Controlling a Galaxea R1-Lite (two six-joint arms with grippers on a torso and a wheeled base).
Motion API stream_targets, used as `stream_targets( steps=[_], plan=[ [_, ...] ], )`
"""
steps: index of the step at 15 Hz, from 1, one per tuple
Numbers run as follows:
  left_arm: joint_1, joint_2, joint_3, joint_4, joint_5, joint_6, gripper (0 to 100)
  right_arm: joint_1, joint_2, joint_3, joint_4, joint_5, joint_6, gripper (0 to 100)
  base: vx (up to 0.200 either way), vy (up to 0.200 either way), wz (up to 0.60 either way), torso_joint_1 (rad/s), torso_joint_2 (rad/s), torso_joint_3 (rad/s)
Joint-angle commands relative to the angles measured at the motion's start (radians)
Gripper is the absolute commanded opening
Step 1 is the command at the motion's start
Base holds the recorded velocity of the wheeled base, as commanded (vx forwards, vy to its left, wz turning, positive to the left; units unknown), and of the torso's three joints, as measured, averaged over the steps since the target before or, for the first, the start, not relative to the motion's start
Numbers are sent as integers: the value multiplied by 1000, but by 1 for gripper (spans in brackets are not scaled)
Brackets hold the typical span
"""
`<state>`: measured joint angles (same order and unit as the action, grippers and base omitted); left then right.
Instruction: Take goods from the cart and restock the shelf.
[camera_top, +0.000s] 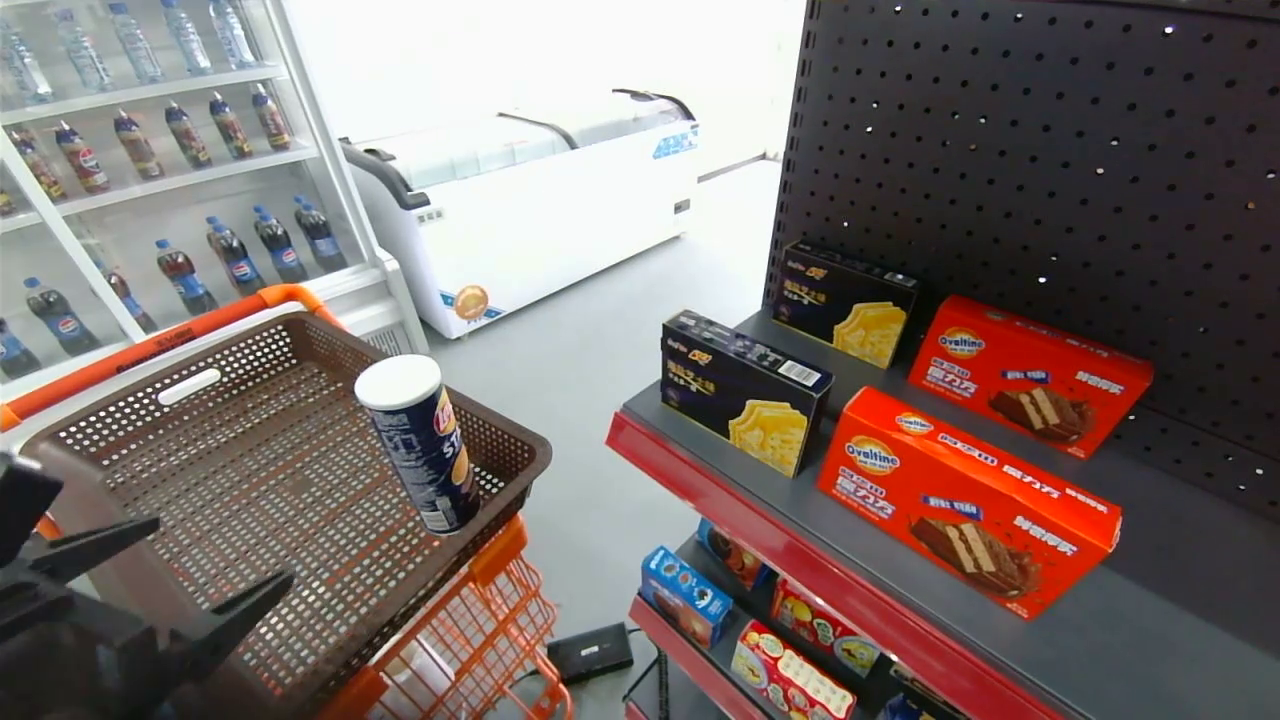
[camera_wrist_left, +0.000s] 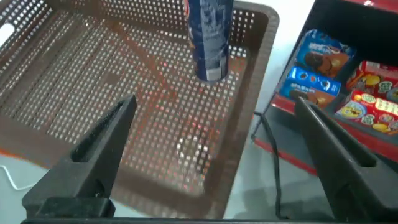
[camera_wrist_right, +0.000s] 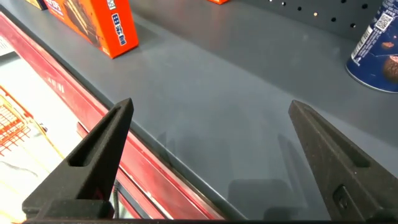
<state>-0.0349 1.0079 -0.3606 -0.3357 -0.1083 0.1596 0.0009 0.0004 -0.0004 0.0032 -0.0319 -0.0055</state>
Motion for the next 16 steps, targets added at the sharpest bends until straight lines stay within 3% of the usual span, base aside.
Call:
stream_targets(
  steps=[1,8,14,16],
  plan=[
    [-13,252,-37,-146,-2,-6,100,1,0,0,0,0,-1,100,0,0,0,0,0,0],
    [-16,607,-90,-494,-1,-31,100,1,0,-1,0,0,-1,100,0,0,0,0,0,0],
    [-19,752,-100,-672,-1,-52,100,1,0,-1,0,0,-1,100,0,0,0,0,0,0],
    [-23,850,-100,-827,-1,-52,100,1,0,0,0,0,-1,100,0,0,0,0,0,0]
  ],
)
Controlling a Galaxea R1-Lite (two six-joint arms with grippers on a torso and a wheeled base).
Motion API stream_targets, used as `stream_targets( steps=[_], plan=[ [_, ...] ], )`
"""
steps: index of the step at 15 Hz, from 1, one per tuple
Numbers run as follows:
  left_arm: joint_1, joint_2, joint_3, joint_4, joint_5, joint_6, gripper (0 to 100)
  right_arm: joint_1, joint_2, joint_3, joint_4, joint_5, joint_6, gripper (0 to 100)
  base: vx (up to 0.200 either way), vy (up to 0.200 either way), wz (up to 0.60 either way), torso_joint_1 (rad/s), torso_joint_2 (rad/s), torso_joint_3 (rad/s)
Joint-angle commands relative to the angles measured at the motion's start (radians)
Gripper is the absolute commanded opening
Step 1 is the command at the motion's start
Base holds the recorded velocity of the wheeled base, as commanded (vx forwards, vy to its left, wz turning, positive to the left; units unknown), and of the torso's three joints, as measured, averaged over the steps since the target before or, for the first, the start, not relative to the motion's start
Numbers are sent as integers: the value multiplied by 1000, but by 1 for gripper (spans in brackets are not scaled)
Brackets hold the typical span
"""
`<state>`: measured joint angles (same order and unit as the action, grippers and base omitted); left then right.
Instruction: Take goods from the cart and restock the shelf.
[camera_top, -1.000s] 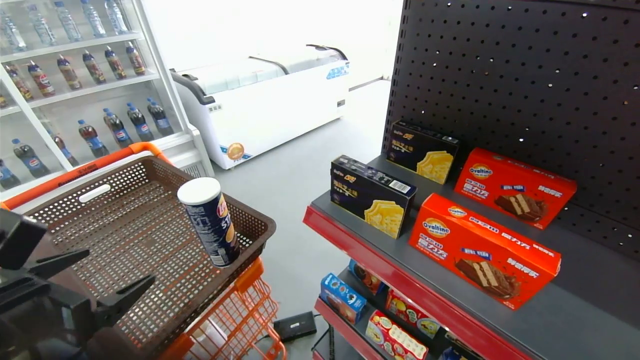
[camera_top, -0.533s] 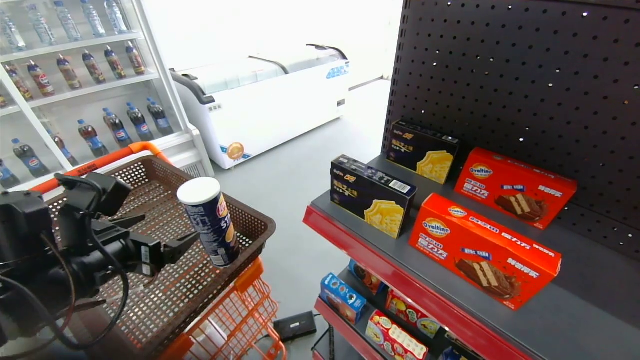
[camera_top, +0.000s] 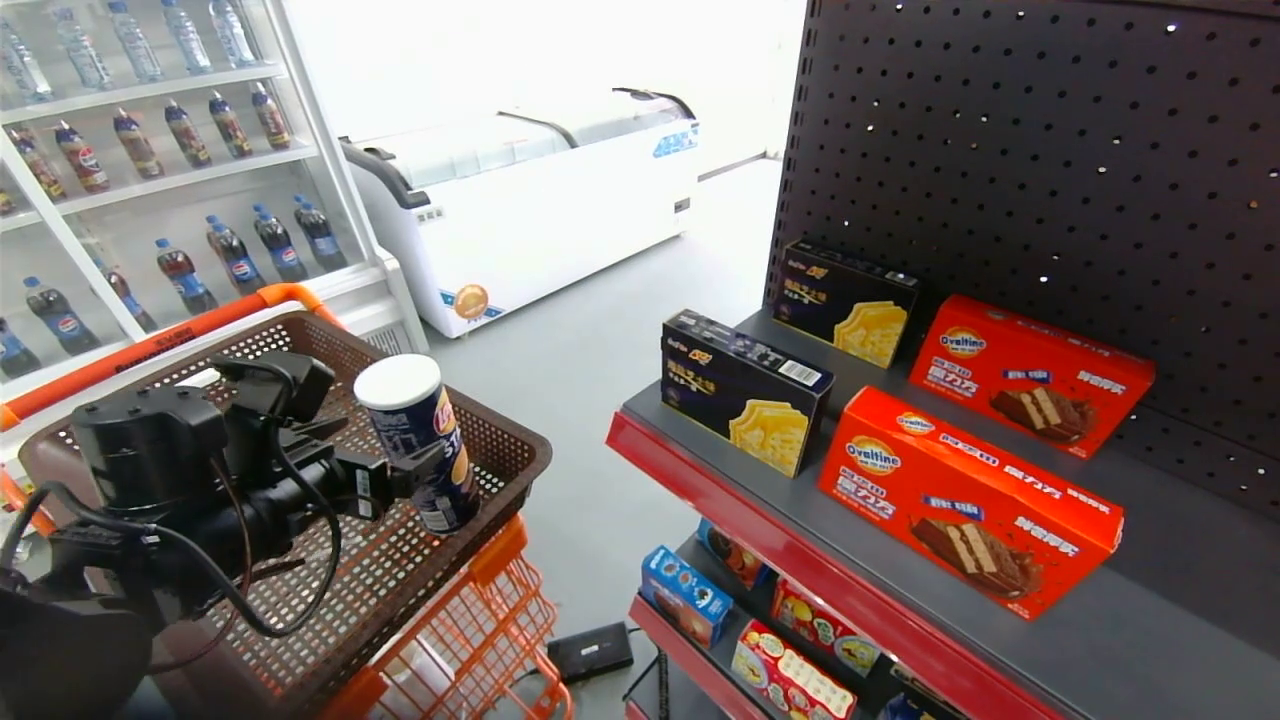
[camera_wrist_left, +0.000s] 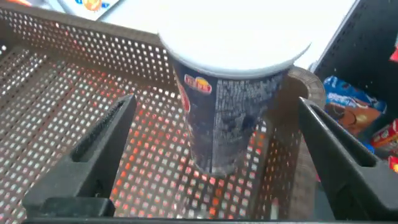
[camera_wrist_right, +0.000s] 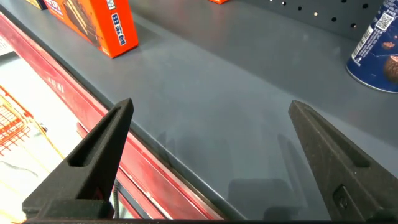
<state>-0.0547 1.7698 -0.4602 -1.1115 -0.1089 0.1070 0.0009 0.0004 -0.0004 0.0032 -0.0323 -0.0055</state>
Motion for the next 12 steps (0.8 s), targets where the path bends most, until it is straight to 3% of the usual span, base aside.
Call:
stream_targets(
  steps=[1,6,12],
  plan=[
    [-4,117,-3,-94,0,0,100,1,0,0,0,0,-1,100,0,0,0,0,0,0],
    [-16,215,-31,-197,2,2,100,1,0,0,0,0,-1,100,0,0,0,0,0,0],
    [-14,264,-101,-202,3,2,100,1,0,-1,0,0,-1,100,0,0,0,0,0,0]
  ],
)
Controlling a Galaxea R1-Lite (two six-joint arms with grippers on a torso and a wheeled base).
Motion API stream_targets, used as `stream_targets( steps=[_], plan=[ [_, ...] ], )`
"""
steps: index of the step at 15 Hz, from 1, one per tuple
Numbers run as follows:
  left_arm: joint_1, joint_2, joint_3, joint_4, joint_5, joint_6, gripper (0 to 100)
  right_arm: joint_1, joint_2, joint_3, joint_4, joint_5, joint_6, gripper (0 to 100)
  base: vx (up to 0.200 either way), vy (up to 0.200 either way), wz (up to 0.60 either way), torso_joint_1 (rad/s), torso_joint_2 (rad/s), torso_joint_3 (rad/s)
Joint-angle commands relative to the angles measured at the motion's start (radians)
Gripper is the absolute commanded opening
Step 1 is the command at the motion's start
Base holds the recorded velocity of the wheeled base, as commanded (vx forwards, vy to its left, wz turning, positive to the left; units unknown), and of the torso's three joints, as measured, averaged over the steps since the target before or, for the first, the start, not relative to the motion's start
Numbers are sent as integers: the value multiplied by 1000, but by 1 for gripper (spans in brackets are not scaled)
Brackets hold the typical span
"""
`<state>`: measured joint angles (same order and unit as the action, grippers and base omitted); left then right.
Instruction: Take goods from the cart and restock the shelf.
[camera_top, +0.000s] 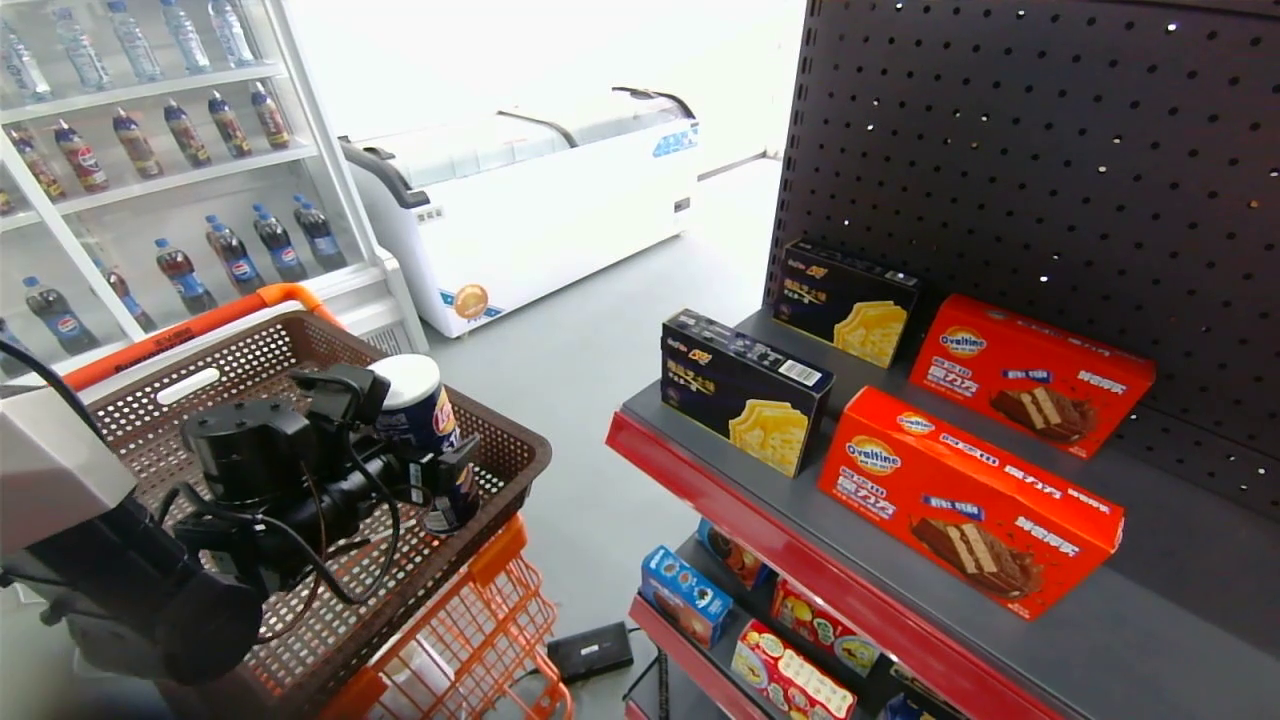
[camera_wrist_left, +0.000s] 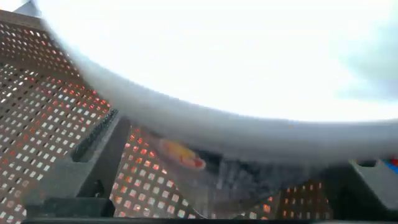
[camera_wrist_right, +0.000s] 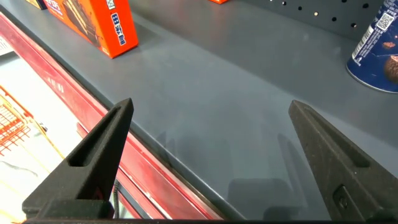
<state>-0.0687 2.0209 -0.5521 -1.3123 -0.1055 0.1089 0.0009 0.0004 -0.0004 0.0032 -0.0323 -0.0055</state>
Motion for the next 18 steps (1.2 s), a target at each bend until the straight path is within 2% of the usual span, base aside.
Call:
stream_targets(
  steps=[1,2,7,10,11,12,13,14,16,17,18],
  plan=[
    [0,22,-23,-8,0,0,100,1,0,0,0,0,-1,100,0,0,0,0,0,0],
    [3,24,-37,-10,-2,2,0,1,0,0,0,0,-1,100,0,0,0,0,0,0],
    [0,-39,-29,25,-3,6,0,1,0,0,0,0,-1,100,0,0,0,0,0,0],
    [-11,-160,-60,183,-19,3,0,1,0,0,0,0,-1,100,0,0,0,0,0,0],
    [-11,-217,-69,271,-60,0,0,1,0,-1,0,0,-1,100,0,0,0,0,0,0],
    [-10,-245,-74,314,-86,0,0,1,0,0,0,0,-1,100,0,0,0,0,0,0],
    [-10,-289,-78,381,-134,0,0,1,0,-1,0,0,-1,100,0,0,0,0,0,0],
    [-10,-356,-111,489,-207,-3,0,-1,0,0,0,0,-1,100,0,0,0,0,0,0],
    [-13,-429,-177,619,-252,-5,0,1,0,0,0,0,-1,100,0,0,0,0,0,0],
    [-20,-467,-213,673,-270,-15,0,1,0,-1,0,0,-1,100,0,0,0,0,0,0],
    [-28,-487,-232,700,-279,-40,0,-1,0,0,0,0,-1,100,0,0,0,0,0,0]
  ],
)
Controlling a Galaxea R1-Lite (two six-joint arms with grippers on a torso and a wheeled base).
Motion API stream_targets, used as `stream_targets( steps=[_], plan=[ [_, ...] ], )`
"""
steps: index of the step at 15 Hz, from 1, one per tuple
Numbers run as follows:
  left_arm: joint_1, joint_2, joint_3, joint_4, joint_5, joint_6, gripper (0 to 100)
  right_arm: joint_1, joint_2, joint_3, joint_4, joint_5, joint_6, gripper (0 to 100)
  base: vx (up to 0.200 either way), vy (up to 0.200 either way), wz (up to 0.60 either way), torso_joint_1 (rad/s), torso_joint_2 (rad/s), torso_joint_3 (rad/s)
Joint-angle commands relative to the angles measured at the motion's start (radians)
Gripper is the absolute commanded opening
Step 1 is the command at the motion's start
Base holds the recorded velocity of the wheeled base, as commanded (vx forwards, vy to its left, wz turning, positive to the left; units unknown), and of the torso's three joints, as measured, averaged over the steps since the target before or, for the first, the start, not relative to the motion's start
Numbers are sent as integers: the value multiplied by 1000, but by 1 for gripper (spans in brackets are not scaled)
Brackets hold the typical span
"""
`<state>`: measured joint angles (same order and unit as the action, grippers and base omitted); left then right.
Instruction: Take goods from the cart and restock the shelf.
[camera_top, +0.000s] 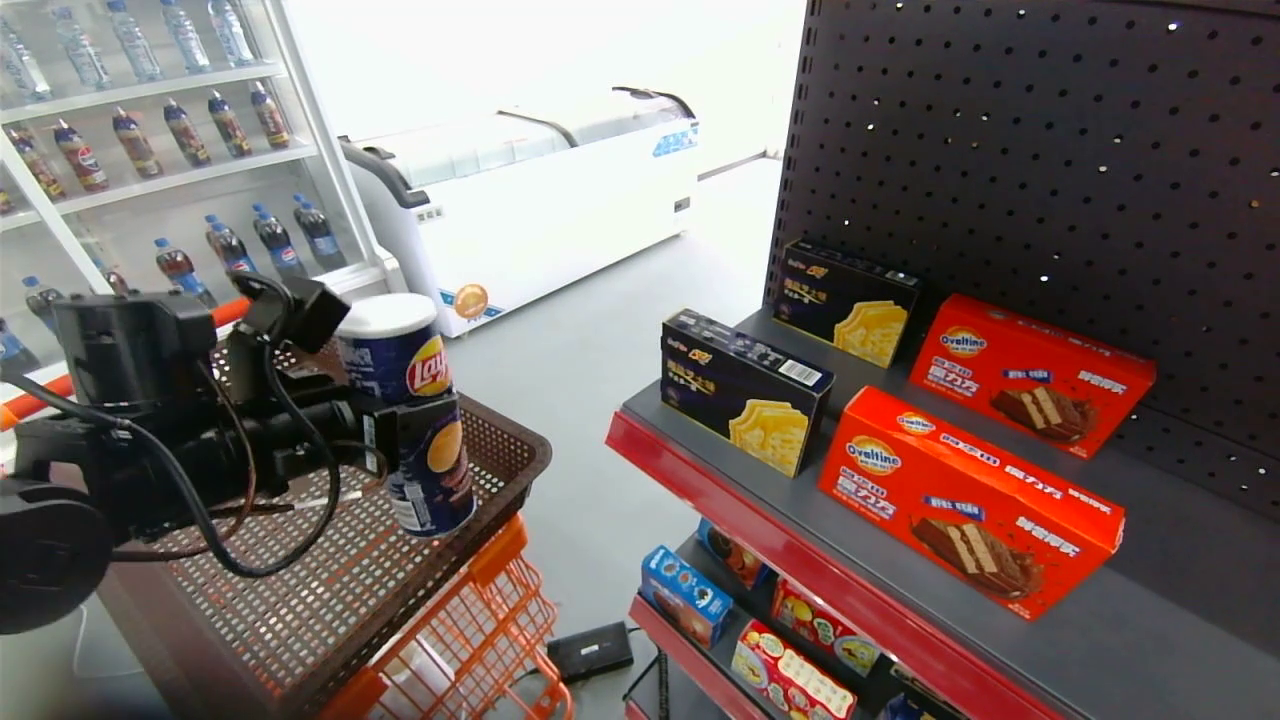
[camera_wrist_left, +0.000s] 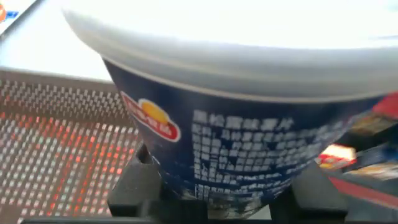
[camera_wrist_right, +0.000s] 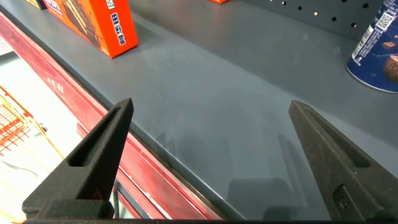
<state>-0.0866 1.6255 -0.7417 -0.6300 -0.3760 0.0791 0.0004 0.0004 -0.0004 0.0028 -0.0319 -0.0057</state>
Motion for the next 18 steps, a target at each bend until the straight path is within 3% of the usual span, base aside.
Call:
stream_targets(
  steps=[1,2,4,8,10,13,14,16,18],
  plan=[
    [-45,-139,-65,61,-14,-79,0,0,0,0,0,0,0,100,0,0,0,0,0,0],
    [-67,-171,-64,73,-15,-119,0,1,0,0,0,0,0,100,0,0,0,0,0,0],
    [-90,-197,-65,75,-18,-147,0,1,0,0,0,0,0,100,0,0,0,0,0,0],
    [-157,-248,-58,127,-4,-147,0,1,0,0,0,0,0,100,0,0,0,0,0,0],
    [-160,-276,-41,168,-6,-145,0,1,0,-1,0,0,0,100,0,0,0,0,0,0],
    [-179,-286,-10,153,-1,-136,0,1,0,0,0,0,0,100,0,0,0,0,0,0],
    [-188,-305,5,150,-9,-139,0,1,0,0,0,0,0,100,0,0,0,0,0,0],
    [-176,-314,25,135,-121,-141,0,1,0,0,0,0,0,100,0,0,0,0,0,0],
    [-170,-314,38,108,-139,-141,0,1,0,0,0,0,0,100,0,0,0,0,0,0]
  ],
)
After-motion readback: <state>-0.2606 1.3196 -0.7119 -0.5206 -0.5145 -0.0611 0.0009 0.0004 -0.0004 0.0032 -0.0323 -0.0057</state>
